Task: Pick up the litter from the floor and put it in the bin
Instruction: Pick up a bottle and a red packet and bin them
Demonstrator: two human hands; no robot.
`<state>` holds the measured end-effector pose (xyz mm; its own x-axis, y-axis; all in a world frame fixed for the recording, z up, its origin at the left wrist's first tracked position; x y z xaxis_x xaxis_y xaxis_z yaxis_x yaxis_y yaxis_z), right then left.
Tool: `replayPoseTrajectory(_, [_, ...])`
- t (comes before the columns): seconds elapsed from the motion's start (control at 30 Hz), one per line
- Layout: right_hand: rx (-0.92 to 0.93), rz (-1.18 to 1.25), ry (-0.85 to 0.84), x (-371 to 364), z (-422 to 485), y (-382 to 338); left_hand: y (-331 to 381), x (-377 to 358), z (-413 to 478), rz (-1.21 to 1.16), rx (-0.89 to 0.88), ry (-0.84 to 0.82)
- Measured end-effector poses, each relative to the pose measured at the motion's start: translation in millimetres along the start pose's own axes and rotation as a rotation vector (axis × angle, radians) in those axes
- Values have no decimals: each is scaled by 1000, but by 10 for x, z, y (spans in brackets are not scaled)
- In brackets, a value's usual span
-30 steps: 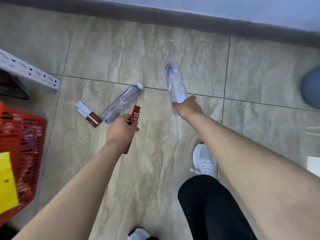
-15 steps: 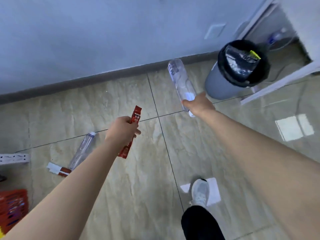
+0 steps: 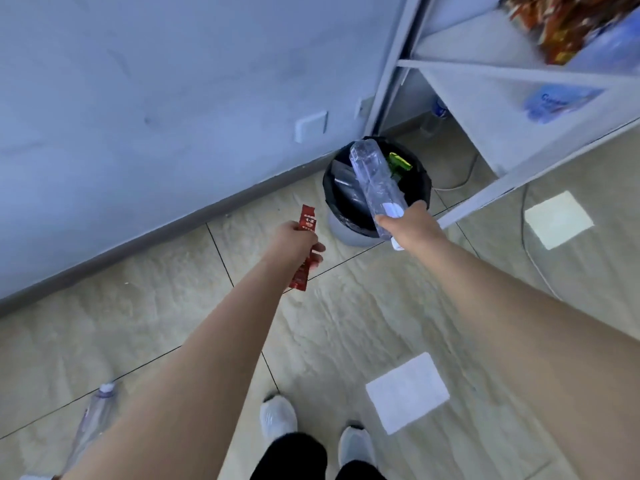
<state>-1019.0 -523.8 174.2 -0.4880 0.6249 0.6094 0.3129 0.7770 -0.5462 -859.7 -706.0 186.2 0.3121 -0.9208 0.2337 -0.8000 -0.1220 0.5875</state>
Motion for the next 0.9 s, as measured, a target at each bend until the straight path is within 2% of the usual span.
replayPoseTrajectory(0.27, [-39,-56,50,375,870,-280,929,-401,778,12,-24,-66])
replayPoseTrajectory(0.53, [129,-450,28,526,1883,-356,1229,-932,1789,53,159,-95])
replayPoseTrajectory(0.77, [193,-567,-121,240,2276,-149,1182,-1003,2257,67,223,13])
replayPoseTrajectory(0.9, [261,-610,-168,171,2258,-222,1045,-805,2346,214,204,145])
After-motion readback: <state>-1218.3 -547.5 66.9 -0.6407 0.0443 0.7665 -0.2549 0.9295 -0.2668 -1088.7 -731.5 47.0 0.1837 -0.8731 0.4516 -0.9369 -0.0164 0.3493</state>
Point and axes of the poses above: each hand's wrist, its own z-axis towards the middle knuckle, its own x-axis out of the back of the hand, y = z × x, the point moved 10 cm from there along z, towards the middle knuckle, and after that the axes turned 13 degrees about z, right-handed, at the moved point
